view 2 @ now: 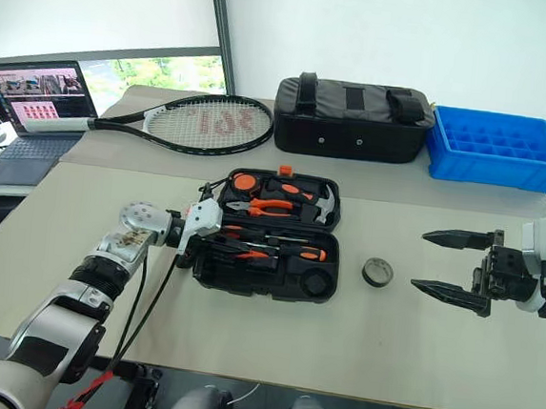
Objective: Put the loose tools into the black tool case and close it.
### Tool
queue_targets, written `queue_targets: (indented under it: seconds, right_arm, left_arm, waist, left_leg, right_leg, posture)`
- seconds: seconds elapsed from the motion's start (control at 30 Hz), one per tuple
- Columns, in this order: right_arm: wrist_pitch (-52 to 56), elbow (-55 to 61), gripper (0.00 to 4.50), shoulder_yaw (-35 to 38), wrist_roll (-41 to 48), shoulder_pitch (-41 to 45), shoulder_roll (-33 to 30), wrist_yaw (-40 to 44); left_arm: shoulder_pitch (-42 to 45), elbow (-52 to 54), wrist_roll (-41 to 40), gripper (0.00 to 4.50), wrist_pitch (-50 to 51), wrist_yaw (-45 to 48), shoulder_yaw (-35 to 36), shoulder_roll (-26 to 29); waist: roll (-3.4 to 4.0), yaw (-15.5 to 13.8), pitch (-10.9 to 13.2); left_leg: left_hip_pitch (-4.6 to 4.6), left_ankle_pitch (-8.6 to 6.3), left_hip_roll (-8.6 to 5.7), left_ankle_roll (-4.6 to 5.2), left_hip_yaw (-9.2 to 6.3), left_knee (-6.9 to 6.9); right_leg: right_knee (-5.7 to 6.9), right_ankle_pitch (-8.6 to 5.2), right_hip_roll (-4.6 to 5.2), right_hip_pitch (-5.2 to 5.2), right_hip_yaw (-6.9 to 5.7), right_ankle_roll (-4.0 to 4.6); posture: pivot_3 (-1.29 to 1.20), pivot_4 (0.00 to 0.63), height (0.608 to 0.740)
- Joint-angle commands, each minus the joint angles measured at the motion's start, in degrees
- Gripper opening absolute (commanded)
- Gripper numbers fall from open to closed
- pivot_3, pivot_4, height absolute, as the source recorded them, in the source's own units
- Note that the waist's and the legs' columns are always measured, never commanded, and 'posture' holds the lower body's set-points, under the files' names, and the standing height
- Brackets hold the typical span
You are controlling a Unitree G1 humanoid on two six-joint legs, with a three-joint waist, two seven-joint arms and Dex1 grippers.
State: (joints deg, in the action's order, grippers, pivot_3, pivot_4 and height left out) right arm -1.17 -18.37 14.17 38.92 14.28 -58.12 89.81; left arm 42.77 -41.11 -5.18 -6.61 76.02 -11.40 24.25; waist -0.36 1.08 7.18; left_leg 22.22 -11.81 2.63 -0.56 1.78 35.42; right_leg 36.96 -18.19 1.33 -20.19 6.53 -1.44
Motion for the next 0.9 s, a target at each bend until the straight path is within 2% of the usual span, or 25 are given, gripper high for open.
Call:
queue_targets:
  seconds: [0.03,0.17,0.27,0.33,0.43,0.6,0.63,0.9]
  right_arm:
    - [-0.6,1.5,4.5,1.9,0.5,-0.2,-1.2,2.7]
    - [0.1,1.7,4.5,1.9,0.9,0.0,-1.1,2.7]
    - [0.5,1.6,4.5,1.6,1.0,0.6,-0.7,2.7]
    - [0.4,1.3,4.5,0.9,0.9,1.1,-0.5,2.7]
    - [0.1,0.6,4.5,-0.4,0.8,2.3,-0.3,2.7]
    - [-0.5,-0.9,4.5,-2.5,0.8,4.6,-0.2,2.7]
    - [-0.6,-1.4,4.5,-3.0,0.8,5.2,-0.2,2.7]
    - [-1.5,-3.6,4.5,-6.4,1.3,8.7,-1.3,2.7]
  left_arm:
    - [0.3,9.3,-5.9,0.03,6.3,-2.7,5.7,1.3]
    - [-2.1,21.8,-10.0,0.03,16.9,-12.2,12.9,3.1]
    - [-5.4,30.2,-10.3,0.66,25.1,-22.7,17.7,4.0]
    - [-9.7,37.4,-11.0,1.48,31.2,-27.7,20.1,4.4]
    - [-16.4,46.5,-9.7,2.38,38.5,-36.8,22.4,3.6]
    - [-21.6,54.9,-5.3,4.27,47.5,-53.0,22.9,-1.2]
    - [-21.6,55.6,-4.2,4.44,48.7,-56.1,22.4,-2.8]
    - [-17.7,53.9,-0.6,4.44,57.2,-70.3,22.0,-11.0]
  waist:
    - [0.03,0.0,0.0]
    - [0.06,0.0,0.0]
    - [0.06,0.2,0.0]
    - [0.07,0.2,0.0]
    - [0.08,0.3,0.0]
    - [0.04,-0.3,0.0]
    - [0.05,-0.4,0.0]
    - [-0.15,-0.4,0.1]
  left_leg:
    - [0.03,0.0,0.01,0.0,0.0,0.0]
    - [0.07,0.0,0.03,0.0,-0.05,0.02]
    - [0.02,-0.01,0.07,0.01,-0.05,0.02]
    - [-0.02,-0.01,0.07,0.01,-0.07,0.02]
    - [-0.05,-0.01,0.1,0.01,-0.07,0.03]
    - [-0.02,-0.01,0.1,0.0,-0.14,0.19]
    - [0.02,-0.01,0.09,0.0,-0.16,0.24]
    - [0.06,-0.01,-0.01,0.0,-0.21,0.3]
  right_leg:
    - [0.01,0.0,0.0,-0.02,-0.01,0.0]
    - [0.01,0.0,-0.01,-0.04,-0.04,0.0]
    - [0.02,0.0,-0.01,-0.01,-0.02,0.0]
    - [0.04,0.0,-0.01,0.01,-0.03,0.0]
    - [0.05,0.0,0.01,0.03,-0.01,0.0]
    - [0.08,0.01,0.01,0.05,-0.06,0.0]
    - [0.08,0.01,0.01,0.05,-0.09,-0.01]
    - [0.04,0.05,0.07,0.11,-0.12,-0.07]
  posture:
    - [0.0,0.15,0.707]
    - [0.0,0.15,0.707]
    - [0.0,0.15,0.707]
    - [0.0,0.15,0.707]
    - [0.0,0.15,0.707]
    - [0.0,0.15,0.707]
    - [0.0,0.15,0.707]
    - [0.0,0.15,0.707]
